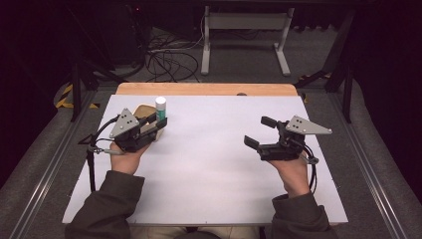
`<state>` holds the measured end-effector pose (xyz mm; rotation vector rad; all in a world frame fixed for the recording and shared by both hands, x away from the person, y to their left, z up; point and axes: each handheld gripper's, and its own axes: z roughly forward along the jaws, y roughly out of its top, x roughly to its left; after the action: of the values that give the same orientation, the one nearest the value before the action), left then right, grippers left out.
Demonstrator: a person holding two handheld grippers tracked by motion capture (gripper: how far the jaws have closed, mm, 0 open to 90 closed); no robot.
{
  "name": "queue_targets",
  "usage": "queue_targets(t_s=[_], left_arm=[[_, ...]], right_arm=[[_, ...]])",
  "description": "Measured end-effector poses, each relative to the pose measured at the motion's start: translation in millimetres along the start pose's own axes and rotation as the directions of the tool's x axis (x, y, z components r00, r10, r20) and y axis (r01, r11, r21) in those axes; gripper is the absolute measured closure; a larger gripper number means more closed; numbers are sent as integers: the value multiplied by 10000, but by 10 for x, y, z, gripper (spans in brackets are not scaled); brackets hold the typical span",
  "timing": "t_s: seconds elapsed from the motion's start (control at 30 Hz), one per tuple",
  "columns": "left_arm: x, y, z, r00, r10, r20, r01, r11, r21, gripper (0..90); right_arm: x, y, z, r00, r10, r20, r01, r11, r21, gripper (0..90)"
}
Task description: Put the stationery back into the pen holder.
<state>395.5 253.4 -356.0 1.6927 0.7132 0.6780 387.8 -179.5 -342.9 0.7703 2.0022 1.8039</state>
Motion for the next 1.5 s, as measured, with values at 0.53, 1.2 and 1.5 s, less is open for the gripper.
queue_targets(t_s=[0.53,1.2,1.5], left_arm=[[276,-91,35,9953,-645,-719,632,9978,-195,657],[593,-313,113,9741,-1423,-1758,1438,9896,-42,657],[697,-408,190,9634,-1790,-1994,1868,9822,209,657]], right_arm=[[-30,-5,-69,9998,-61,183,65,9997,-228,46],[-58,-3,-123,9996,-50,270,62,9990,-443,47],[-61,-4,-129,9995,-43,302,57,9989,-474,48]])
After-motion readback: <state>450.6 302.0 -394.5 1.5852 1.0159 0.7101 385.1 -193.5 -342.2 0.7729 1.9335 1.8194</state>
